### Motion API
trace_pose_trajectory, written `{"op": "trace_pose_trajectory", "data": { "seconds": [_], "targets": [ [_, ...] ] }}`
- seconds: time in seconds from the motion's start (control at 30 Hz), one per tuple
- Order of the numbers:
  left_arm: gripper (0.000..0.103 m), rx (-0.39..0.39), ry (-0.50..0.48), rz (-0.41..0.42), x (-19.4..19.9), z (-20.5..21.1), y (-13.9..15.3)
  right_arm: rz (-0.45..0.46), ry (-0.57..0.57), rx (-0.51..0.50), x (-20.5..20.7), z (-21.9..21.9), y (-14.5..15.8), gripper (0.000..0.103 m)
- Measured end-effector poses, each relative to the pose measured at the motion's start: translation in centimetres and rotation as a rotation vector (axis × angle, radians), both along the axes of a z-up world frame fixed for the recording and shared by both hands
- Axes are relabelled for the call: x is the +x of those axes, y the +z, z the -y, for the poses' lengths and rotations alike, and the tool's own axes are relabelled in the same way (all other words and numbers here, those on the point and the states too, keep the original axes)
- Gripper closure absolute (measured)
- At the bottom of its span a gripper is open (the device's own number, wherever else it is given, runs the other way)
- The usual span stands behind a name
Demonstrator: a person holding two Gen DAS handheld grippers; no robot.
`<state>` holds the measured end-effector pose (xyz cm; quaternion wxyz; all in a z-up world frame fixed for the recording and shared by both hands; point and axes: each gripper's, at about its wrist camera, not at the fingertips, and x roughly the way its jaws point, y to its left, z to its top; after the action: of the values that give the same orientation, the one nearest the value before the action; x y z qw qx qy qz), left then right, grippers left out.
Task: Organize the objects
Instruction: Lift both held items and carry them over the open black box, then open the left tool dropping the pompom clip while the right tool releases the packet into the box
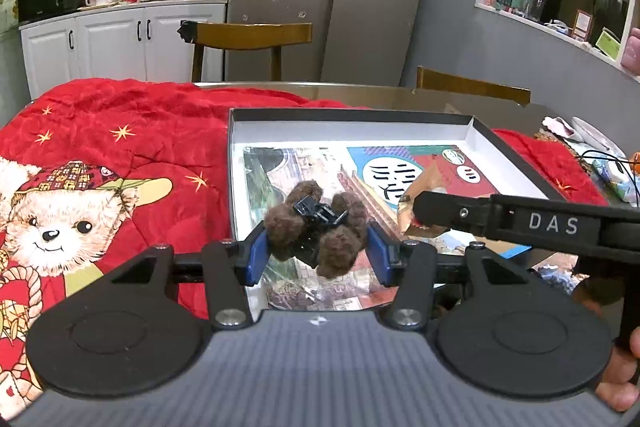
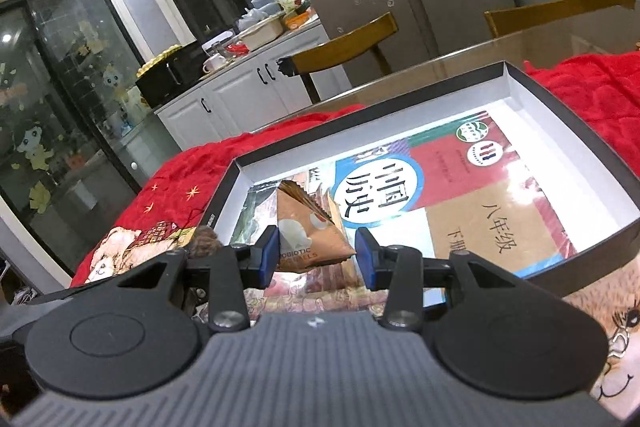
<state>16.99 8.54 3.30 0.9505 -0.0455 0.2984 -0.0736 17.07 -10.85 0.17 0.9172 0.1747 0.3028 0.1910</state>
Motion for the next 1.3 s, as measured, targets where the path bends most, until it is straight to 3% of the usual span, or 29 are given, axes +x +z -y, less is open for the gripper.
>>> {"op": "trace_pose_trajectory", "data": {
  "seconds": [0.7,0.9,1.3],
  "targets": [
    [0.046,-0.012,-0.016,-0.037,0.2,0.0,-0.4,0.033,0.059,-0.051,-0.8,-0.1,0.3,0.059],
    [0.046,0.073,0.0,-0.055,-0.1,1.1,-0.1,-0.002,0.055,-0.051,-0.8,0.1,0.4,0.058],
    [0.044,0.077,-0.015,-0.081,0.0,1.2,-0.2,-0.008,0.069,-0.062,-0.9,0.2,0.5,0.058]
  ]
}}
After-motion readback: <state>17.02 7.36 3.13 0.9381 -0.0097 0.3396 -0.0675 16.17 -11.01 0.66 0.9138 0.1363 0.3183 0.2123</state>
